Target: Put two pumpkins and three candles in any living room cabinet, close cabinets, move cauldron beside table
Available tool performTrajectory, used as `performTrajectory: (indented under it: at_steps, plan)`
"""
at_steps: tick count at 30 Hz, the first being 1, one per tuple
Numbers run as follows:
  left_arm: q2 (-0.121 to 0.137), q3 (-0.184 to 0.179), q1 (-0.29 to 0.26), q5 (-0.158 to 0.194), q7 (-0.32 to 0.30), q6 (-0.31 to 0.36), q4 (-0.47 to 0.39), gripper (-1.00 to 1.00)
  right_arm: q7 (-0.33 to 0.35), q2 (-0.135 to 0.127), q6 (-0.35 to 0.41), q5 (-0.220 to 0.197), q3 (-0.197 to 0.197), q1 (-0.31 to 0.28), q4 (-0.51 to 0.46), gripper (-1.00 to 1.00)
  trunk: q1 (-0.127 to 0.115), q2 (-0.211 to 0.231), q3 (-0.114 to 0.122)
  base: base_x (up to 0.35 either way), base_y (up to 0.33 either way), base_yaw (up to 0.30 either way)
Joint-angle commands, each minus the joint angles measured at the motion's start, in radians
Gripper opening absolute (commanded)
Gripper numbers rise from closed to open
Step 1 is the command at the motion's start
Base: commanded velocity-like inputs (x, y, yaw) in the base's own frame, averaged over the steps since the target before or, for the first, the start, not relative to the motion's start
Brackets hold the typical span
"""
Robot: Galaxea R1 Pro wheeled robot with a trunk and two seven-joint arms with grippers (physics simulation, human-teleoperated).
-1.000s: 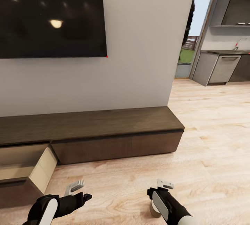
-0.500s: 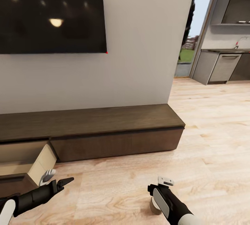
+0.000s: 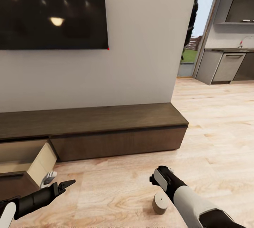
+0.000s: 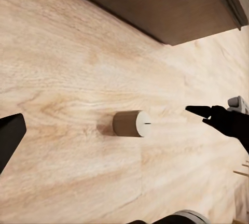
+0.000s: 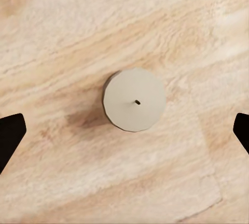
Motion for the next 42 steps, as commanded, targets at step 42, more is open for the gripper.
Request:
performTrajectory:
  at_steps: [42]
  plan:
    - [-0.001,-0.001,0.000,-0.001,0.004,-0.002,0.000,1.00,0.003,-0.009,-0.079,0.009,0.014,-0.004,0.035,1.00,0.056,-0.084,-0.154,0.000,0.000,0.000]
